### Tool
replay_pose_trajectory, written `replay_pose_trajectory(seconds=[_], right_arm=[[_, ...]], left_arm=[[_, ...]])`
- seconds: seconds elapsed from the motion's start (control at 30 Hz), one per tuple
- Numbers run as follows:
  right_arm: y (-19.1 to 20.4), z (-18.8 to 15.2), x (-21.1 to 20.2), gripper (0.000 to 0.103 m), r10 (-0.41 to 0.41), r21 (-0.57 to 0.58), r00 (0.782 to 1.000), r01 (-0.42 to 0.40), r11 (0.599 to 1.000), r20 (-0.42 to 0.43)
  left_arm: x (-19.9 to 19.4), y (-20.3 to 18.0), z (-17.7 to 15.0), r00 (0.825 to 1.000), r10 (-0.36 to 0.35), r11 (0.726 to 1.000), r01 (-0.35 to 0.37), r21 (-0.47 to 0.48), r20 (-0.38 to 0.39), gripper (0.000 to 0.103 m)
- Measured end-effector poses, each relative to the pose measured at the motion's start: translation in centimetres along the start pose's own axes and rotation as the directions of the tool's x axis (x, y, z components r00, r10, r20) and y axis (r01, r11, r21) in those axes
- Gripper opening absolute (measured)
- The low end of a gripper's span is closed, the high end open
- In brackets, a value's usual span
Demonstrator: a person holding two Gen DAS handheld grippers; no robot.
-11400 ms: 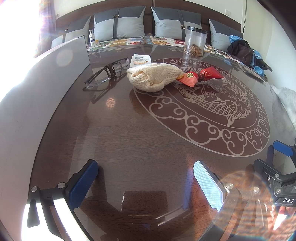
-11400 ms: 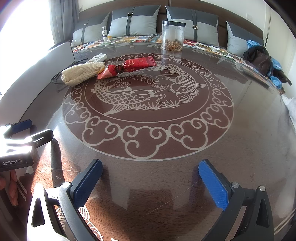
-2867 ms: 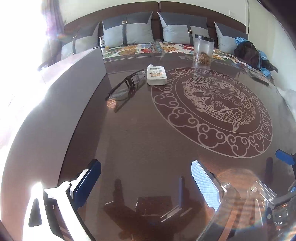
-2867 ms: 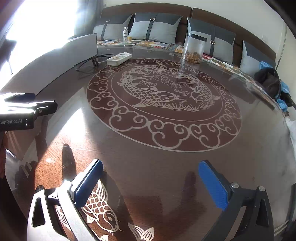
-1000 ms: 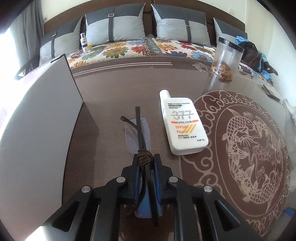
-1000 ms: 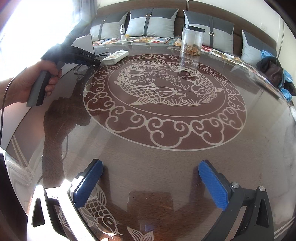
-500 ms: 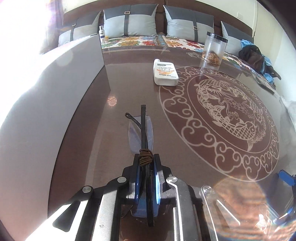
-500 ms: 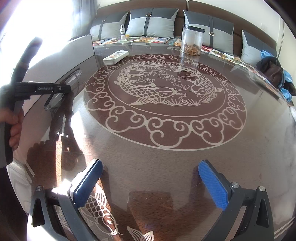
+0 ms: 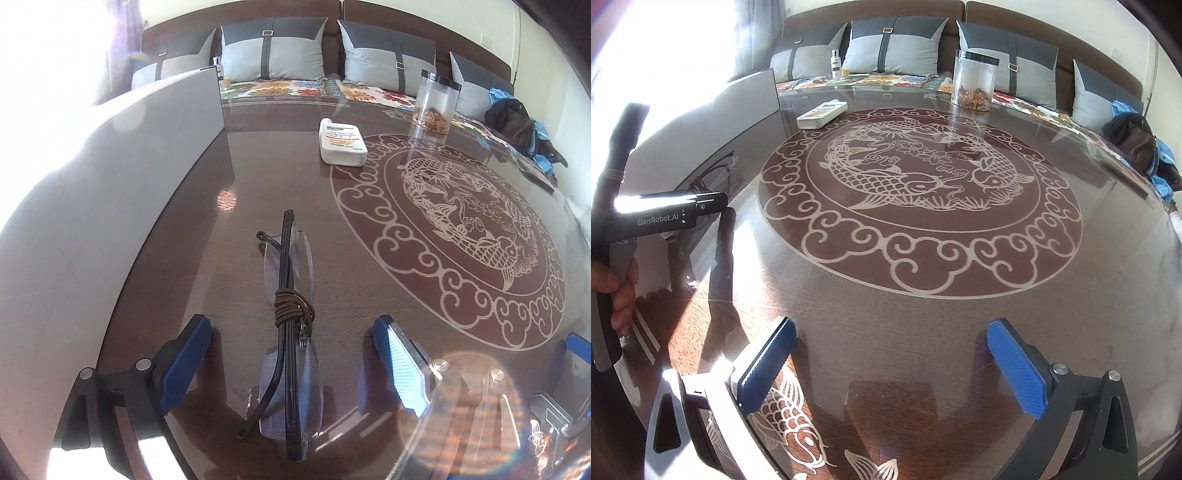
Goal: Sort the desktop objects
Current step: 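Lower the open left tool over the black-framed glasses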
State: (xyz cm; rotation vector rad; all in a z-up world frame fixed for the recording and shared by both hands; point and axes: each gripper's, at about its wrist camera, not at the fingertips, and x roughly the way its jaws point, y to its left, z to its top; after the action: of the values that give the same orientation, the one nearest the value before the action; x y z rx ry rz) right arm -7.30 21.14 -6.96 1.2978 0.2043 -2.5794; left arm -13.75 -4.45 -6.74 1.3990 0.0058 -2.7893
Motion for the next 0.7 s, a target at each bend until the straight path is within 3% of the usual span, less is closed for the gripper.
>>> replay_pose_trajectory(seconds=[0.17, 0.7], right_arm=[[0.00, 0.00, 0.02, 0.103, 0.000, 0.000, 1.000, 0.000, 1.000, 0.000], [-0.01, 0.01, -0.03, 0.103, 0.000, -0.001, 1.000, 0.000, 1.000, 0.000]], left_arm=[[0.22, 0.33, -0.07, 1.000, 0.013, 1.000, -0.014, -0.022, -0.015, 0.102], [0.29, 0.38, -0.08, 1.000, 0.017, 1.000, -0.017, -0.024, -0.017, 0.103]])
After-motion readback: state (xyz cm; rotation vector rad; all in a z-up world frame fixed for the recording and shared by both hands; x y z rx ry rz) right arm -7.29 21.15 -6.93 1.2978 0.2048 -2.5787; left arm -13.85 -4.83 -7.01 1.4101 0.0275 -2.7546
